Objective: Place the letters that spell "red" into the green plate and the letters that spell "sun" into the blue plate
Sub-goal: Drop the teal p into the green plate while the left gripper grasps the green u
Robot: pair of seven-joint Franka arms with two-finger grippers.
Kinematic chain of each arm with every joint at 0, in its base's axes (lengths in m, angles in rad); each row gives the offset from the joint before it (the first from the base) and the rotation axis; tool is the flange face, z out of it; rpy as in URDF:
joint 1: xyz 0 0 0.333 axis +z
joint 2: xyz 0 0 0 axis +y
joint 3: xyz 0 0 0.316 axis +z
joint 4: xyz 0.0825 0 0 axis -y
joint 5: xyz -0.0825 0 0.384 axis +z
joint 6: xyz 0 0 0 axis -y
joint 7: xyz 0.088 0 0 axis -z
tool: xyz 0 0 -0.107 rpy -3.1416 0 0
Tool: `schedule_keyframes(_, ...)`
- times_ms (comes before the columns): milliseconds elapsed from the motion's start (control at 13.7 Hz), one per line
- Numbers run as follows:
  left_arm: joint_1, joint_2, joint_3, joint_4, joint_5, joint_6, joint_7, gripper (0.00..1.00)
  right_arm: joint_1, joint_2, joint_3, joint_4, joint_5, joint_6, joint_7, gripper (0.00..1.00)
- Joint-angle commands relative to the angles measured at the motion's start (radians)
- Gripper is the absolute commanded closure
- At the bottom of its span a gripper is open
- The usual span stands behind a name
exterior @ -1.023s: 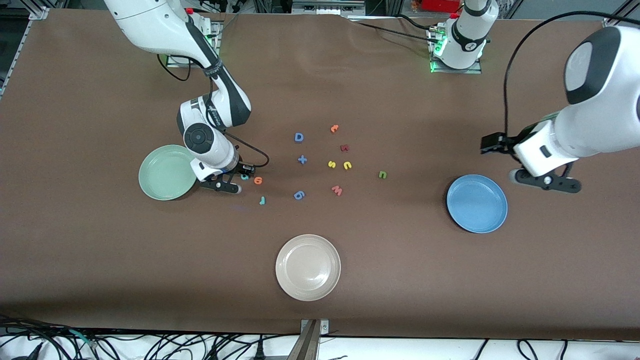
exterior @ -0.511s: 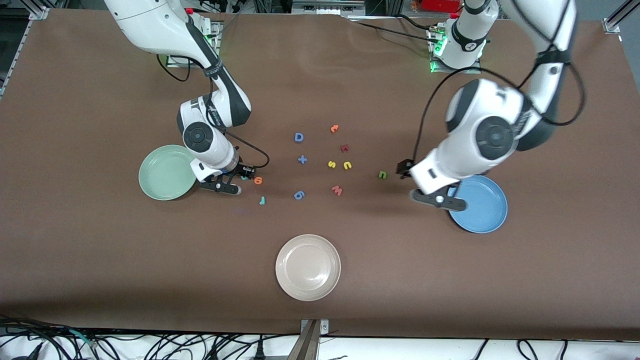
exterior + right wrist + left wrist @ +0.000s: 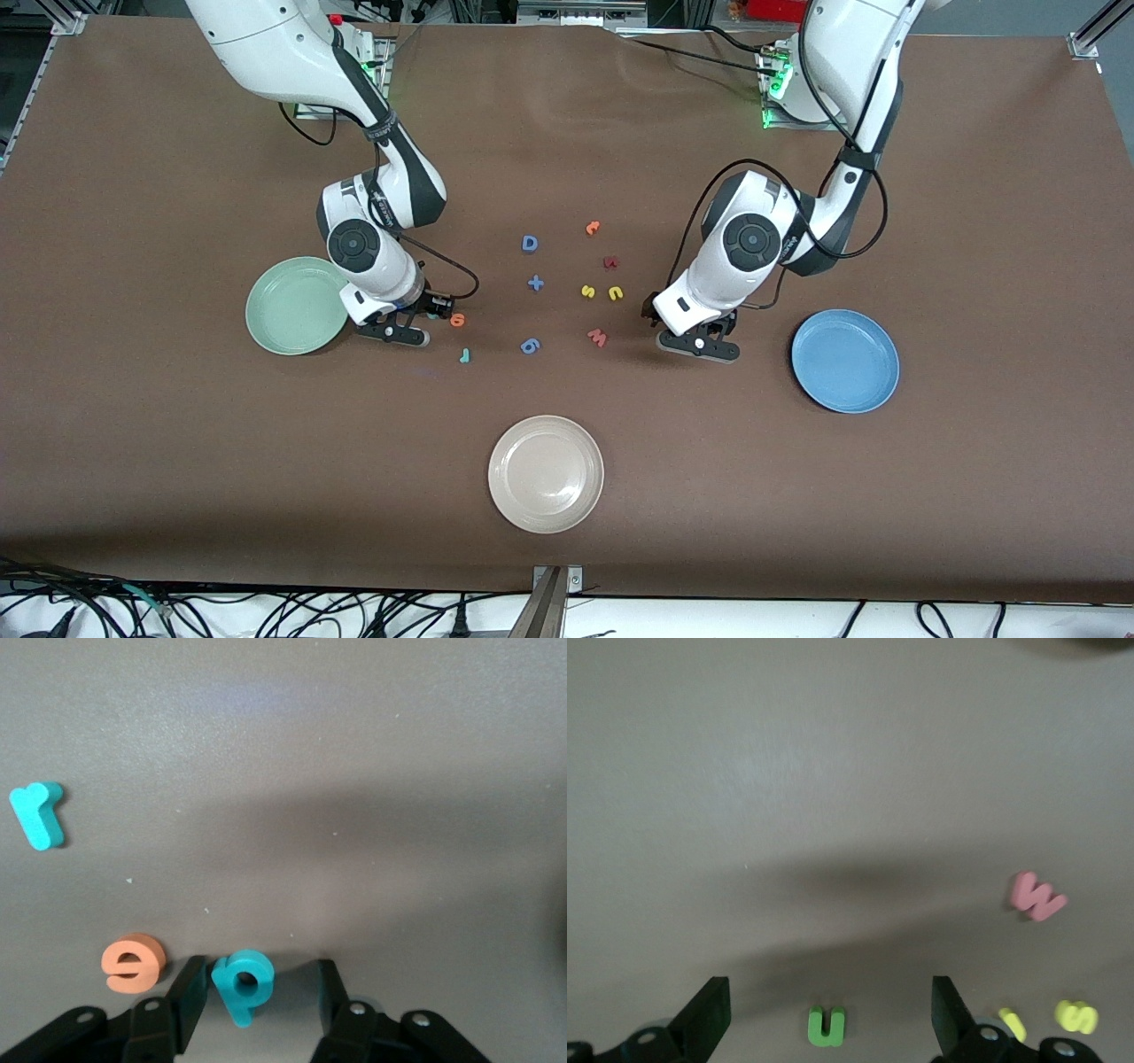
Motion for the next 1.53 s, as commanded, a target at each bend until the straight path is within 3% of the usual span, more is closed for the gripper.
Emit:
schedule_keyframes(0,-0.041,-0.024,0.013,-0.105,0.008,0.121,-0.009,0.00,0.002,0.001,0.003,-0.009,0.011,0.019,-0.012,0.89)
schedule_keyframes(73,-0.044,-0.027,0.013,-0.149,0.008,0.184,-0.009,0.00,0.002,-0.002,0.003,-0.008,0.012,0.018,-0.006,0.98)
schedule_keyframes(365,-0.064,-0.030,0.013,-0.217,0.009,0.241,-0.005,0.01,0.002,-0.025,0.003,-0.005,0.012,0.009,0.003,0.98)
schedule_keyframes(511,-0.072,-0.029,0.013,-0.225,0.011,0.241,0.000,0.01,-0.001,-0.071,-0.006,0.000,0.014,-0.060,0.000,0.98)
schedule_keyframes(804,-0.075,-0.029,0.013,-0.235,0.018,0.241,0.002,0.07,-0.009,-0.192,-0.120,0.007,0.012,-0.307,-0.082,0.98)
schedule_keyframes(950,-0.075,-0.027,0.013,-0.239,0.018,0.241,0.002,0.13,-0.007,-0.224,-0.204,0.001,0.012,-0.410,-0.191,0.97)
schedule_keyframes(1169,-0.075,-0.027,0.014,-0.235,0.018,0.241,0.000,0.32,-0.007,-0.230,-0.301,-0.055,0.012,-0.449,-0.282,0.97)
schedule_keyframes(1315,-0.075,-0.027,0.014,-0.232,0.018,0.241,-0.001,0.38,-0.009,-0.230,-0.344,-0.094,0.014,-0.441,-0.310,0.97)
schedule_keyframes(1461,-0.075,-0.027,0.014,-0.231,0.018,0.241,-0.003,0.48,-0.012,-0.218,-0.347,-0.132,0.014,-0.412,-0.313,0.97)
